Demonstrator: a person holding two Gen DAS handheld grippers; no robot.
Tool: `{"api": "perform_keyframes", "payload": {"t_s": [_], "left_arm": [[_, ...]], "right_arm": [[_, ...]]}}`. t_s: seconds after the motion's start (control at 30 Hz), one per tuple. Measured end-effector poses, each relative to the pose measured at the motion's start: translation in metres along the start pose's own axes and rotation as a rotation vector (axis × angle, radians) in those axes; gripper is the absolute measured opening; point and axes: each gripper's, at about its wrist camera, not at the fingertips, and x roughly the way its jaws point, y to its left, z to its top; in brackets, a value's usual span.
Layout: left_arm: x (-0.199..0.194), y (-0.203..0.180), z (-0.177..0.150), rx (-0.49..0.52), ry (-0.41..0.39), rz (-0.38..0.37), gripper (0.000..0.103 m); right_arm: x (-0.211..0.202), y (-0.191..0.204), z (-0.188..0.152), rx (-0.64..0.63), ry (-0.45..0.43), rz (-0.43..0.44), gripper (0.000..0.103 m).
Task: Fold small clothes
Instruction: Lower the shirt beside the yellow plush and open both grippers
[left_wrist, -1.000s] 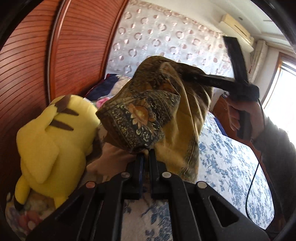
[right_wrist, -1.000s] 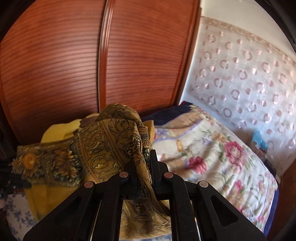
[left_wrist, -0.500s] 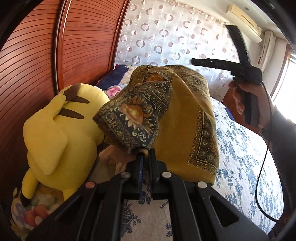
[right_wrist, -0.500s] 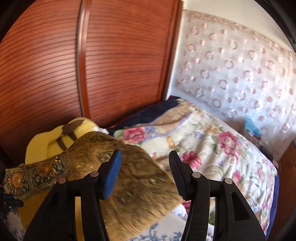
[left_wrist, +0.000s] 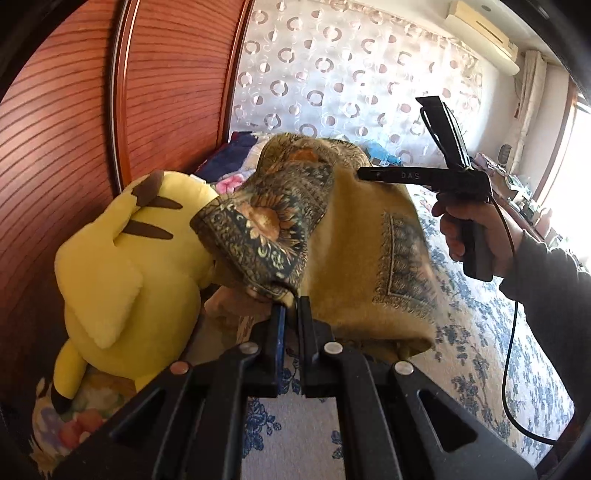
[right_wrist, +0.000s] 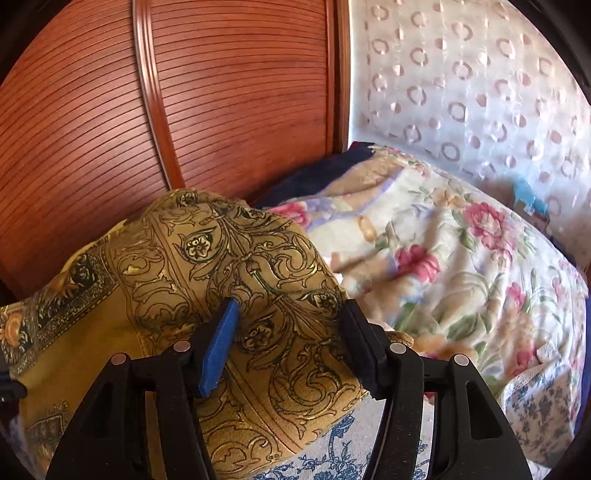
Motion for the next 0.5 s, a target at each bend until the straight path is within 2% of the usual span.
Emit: {"api": "perform_keyframes", "payload": {"t_s": [0.13,0.23,0.5], "left_arm": [[-0.014,-0.004,0.002,0.017,-0.022,0.014,0.002],[-0.027,-0.013,0.003,0.051,-0.04,0.034,0.002],[-0.06,-0.045,0.002,0.114,-0.093,0.02,0.002]], "right_arm": [[-0.03,0.007,-0.002,0.012,-0.024,-0.048,0.059],[-0.062,0.012,-0.009,0.019,-0.057,-0.037,0.059],[-0.159,0.036,-0.059,0.068,-0.15,-0.012,0.059]]}}
